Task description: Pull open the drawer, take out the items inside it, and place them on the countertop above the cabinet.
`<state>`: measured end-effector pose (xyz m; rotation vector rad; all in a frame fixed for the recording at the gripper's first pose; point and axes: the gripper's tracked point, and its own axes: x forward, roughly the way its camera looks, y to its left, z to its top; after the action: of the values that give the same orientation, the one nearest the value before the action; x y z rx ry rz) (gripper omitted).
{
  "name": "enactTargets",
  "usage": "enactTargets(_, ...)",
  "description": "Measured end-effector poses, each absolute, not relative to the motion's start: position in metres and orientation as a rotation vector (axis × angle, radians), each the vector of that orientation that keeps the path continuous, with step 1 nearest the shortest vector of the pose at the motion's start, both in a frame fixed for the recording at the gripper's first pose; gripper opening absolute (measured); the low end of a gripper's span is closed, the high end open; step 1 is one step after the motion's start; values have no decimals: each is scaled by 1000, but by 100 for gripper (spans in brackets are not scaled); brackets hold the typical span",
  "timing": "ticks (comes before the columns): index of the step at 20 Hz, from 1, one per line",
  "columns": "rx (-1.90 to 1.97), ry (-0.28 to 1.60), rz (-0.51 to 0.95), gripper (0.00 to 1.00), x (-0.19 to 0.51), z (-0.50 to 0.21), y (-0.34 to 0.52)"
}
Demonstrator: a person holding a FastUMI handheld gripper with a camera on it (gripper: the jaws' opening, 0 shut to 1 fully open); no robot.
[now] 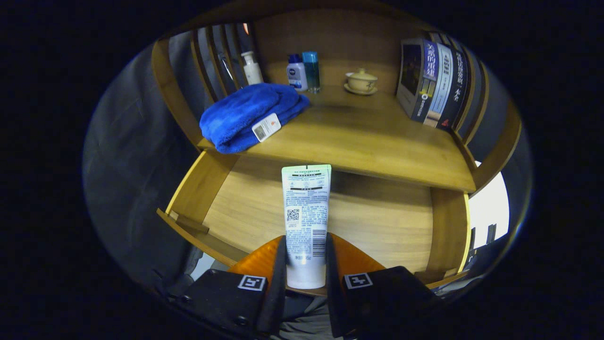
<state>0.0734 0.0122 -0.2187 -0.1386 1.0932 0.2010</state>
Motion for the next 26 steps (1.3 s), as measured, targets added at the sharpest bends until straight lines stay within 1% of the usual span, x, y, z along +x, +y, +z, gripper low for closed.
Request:
enactTargets(2,-111,1036,213,47,80,-202,19)
enactTargets(4,-47,947,243,47,101,-184,32)
enactTargets(8,23,845,203,46,152,-164,35)
enactTargets(14,-6,769,121,47,227,-172,34)
enactTargets(20,40,750,57,47,271,-190,22)
enactTargets(24,-39,812,-32,47,284,-209,-3)
enactTargets(26,-37,827,-37,47,289,-216,-4)
